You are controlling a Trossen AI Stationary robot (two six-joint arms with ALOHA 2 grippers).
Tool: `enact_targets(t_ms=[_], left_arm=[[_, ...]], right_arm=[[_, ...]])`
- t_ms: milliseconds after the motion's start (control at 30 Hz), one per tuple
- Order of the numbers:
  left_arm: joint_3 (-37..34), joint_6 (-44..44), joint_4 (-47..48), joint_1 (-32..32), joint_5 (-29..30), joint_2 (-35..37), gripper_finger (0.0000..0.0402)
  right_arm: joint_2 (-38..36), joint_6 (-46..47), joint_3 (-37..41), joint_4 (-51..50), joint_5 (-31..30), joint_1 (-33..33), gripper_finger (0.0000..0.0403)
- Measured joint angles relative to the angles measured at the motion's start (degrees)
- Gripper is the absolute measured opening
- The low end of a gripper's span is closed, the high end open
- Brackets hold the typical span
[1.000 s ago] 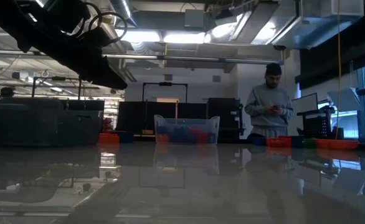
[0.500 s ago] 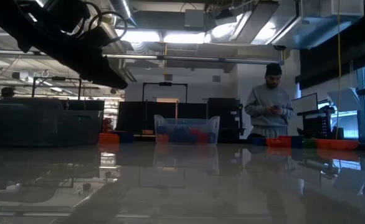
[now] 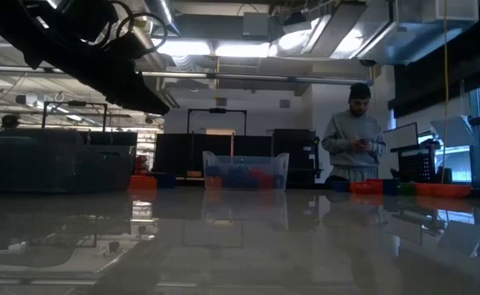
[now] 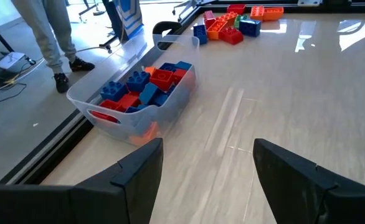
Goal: Sort blocks by size
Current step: Put the red 8 stud game piece into the gray bin
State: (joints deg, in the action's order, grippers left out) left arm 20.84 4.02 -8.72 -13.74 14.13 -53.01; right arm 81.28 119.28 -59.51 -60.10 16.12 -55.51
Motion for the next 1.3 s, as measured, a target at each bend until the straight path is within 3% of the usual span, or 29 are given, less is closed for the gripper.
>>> enact_targets(t_ms=[333, 567, 867, 1033, 1300], left_arm=[[0.0, 0.78, 0.3, 0.0, 0.0, 0.0, 0.0235], [0.0, 0.69, 0.69, 0.0, 0.0, 0.04, 0.0235], [0.0, 0.87, 0.85, 0.0, 0.0, 0.04, 0.0235], [0.0, 0.89, 0.83, -0.02, 0.0, 0.04, 0.0235], [0.0, 0.89, 0.23, -0.01, 0.0, 0.04, 0.0235]], right_arm=[[-0.71, -0.72, -0.01, 0.78, 2.58, 0.06, 0.0092], [-1.99, -0.98, -1.45, -3.53, -0.44, 0.91, 0.0092], [-1.93, -0.61, 3.68, 4.8, -1.54, 0.79, 0.0092], [-1.9, -0.77, 8.02, 10.95, 1.1, 0.78, 0.0092], [-1.9, 0.71, 8.59, 8.7, -0.2, 0.79, 0.0094]])
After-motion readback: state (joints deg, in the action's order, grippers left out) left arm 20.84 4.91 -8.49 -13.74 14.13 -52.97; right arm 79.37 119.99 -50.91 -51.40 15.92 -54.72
